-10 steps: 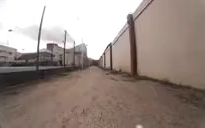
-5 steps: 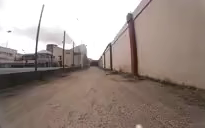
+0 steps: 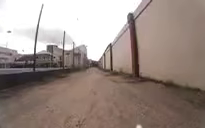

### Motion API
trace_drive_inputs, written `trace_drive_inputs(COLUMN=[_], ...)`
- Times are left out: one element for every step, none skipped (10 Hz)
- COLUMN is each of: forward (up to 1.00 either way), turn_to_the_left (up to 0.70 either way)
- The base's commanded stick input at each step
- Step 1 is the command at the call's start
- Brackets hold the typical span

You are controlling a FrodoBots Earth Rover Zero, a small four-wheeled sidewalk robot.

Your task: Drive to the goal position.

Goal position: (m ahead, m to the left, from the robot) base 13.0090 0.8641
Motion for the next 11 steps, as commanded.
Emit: trace_drive_inputs(forward=[0.3,0.3,0.3,0.3,0.3,0.3,0.3,0.3,0.3,0.3,0.3], turn_to_the_left=[0.0,0.0,0.0,0.0,0.0,0.0,0.0,0.0,0.0,0.0,0.0])
